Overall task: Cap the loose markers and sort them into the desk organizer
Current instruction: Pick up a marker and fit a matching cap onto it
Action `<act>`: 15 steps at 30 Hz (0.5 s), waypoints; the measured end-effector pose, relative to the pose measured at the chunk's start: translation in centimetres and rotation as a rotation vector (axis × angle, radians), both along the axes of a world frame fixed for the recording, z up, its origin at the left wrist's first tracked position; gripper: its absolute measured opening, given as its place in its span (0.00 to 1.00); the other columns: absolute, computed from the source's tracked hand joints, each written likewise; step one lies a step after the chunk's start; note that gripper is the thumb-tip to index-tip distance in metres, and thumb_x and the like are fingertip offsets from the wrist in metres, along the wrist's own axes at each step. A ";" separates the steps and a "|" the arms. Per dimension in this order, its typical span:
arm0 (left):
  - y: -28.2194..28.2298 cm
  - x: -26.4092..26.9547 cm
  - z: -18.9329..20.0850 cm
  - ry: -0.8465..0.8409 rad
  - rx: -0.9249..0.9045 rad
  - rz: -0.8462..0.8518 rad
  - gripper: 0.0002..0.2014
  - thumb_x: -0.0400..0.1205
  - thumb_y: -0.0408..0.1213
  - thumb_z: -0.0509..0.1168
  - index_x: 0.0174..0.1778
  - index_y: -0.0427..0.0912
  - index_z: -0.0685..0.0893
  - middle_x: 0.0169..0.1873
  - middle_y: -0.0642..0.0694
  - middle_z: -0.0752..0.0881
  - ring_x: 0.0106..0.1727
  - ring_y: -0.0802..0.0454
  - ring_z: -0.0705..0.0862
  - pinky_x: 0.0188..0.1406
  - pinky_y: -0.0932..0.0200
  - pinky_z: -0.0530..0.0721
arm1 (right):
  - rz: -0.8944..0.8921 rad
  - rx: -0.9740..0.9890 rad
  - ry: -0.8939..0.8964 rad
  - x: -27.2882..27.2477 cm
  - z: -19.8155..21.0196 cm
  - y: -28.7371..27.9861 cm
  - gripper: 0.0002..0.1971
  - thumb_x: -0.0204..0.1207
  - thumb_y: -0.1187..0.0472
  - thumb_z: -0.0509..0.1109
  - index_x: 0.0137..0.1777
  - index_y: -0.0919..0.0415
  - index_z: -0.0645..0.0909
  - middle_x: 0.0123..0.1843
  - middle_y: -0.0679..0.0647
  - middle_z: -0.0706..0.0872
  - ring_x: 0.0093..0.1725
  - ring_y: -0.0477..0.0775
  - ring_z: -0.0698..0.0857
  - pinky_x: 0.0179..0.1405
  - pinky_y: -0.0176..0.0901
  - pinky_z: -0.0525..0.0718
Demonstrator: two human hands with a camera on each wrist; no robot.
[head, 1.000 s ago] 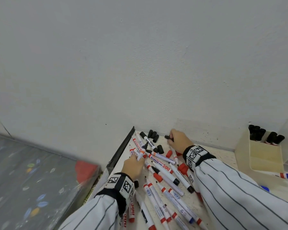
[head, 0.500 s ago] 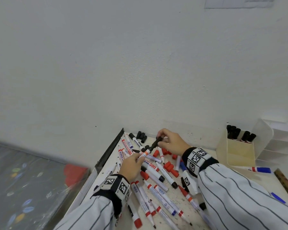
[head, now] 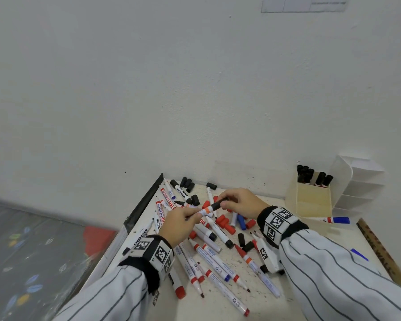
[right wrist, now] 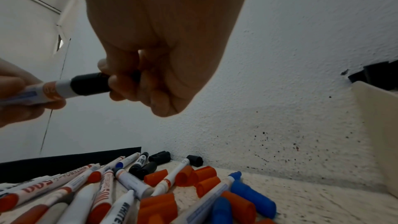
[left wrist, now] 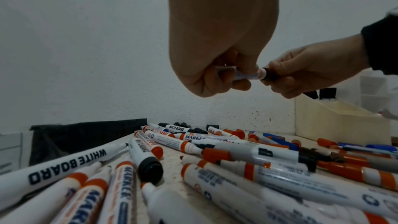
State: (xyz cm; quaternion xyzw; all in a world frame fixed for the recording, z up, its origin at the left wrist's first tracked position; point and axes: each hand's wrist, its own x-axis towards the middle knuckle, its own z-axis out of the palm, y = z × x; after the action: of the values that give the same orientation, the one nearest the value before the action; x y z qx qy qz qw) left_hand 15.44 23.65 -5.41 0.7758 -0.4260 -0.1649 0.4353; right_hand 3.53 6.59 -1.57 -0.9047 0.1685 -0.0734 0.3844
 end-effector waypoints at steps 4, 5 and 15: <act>0.4 -0.4 0.6 -0.077 -0.010 -0.002 0.13 0.82 0.37 0.65 0.61 0.44 0.85 0.28 0.59 0.79 0.26 0.65 0.72 0.25 0.79 0.69 | -0.001 -0.082 0.099 -0.8 0.1 0.5 0.10 0.82 0.57 0.61 0.45 0.57 0.82 0.30 0.45 0.76 0.29 0.42 0.72 0.30 0.32 0.69; 0.5 -0.6 0.6 -0.085 -0.013 -0.007 0.13 0.81 0.37 0.65 0.62 0.44 0.85 0.27 0.60 0.78 0.25 0.65 0.72 0.25 0.79 0.69 | -0.003 -0.098 0.113 -1.0 0.1 0.7 0.11 0.83 0.56 0.60 0.41 0.55 0.81 0.29 0.45 0.75 0.27 0.41 0.71 0.29 0.33 0.67; 1.2 -2.3 1.1 0.092 0.058 -0.162 0.17 0.84 0.41 0.61 0.28 0.43 0.81 0.23 0.49 0.74 0.17 0.64 0.69 0.22 0.74 0.68 | 0.072 -0.198 0.063 -3.1 0.6 1.4 0.08 0.79 0.60 0.65 0.53 0.58 0.84 0.37 0.50 0.81 0.33 0.45 0.74 0.35 0.36 0.70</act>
State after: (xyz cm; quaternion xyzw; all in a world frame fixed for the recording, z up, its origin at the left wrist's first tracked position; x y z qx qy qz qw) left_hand 13.12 24.80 -4.30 0.7426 -0.4621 -0.2470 0.4171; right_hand 0.43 8.03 -1.01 -0.9455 0.1399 -0.0475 0.2903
